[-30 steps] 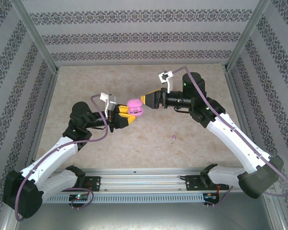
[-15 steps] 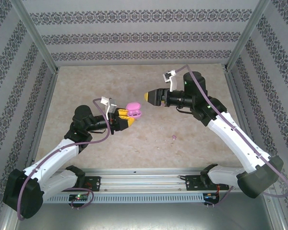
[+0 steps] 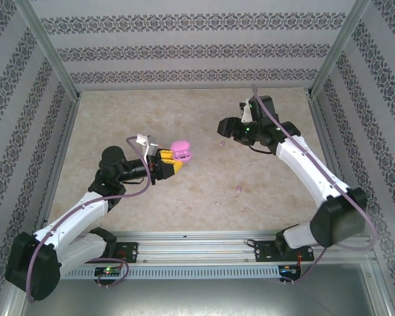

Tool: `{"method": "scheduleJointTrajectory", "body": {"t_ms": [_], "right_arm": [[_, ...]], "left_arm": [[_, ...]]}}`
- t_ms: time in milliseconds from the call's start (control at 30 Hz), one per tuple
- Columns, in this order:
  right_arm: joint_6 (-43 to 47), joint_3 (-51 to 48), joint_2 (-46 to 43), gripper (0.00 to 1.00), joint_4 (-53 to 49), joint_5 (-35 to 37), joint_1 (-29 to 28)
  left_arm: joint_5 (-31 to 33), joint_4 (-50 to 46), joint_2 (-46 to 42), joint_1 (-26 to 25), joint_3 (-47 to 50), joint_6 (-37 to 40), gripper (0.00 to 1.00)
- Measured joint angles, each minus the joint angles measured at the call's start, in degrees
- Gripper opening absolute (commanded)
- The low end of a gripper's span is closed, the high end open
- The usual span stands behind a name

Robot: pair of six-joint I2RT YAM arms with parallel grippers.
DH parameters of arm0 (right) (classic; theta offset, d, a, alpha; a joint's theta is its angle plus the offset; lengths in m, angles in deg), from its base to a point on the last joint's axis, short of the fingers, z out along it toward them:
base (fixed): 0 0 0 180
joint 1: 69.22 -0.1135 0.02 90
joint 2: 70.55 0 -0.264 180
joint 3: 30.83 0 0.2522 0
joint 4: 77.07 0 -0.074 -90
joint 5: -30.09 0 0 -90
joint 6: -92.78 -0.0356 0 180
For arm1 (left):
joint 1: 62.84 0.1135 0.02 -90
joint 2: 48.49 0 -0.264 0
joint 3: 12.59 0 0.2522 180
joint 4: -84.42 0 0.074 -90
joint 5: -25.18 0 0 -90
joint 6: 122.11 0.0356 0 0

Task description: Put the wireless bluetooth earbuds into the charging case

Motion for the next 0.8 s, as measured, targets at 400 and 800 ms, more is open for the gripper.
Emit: {"method": "scheduleJointTrajectory", "body": {"t_ms": [400, 800], "right_arm": [[3.28, 15.76, 26.38, 0.50, -4.81, 6.67, 2.93], [5.01, 23.85, 39.47, 0.44, -7.87, 10.40, 2.93]], "left_arm": [[0.59, 0.57, 3.72, 0.37, 0.00, 1.73, 0.20], [0.52, 0.70, 5.57, 0.44, -0.22, 2.60, 0.20]]}}
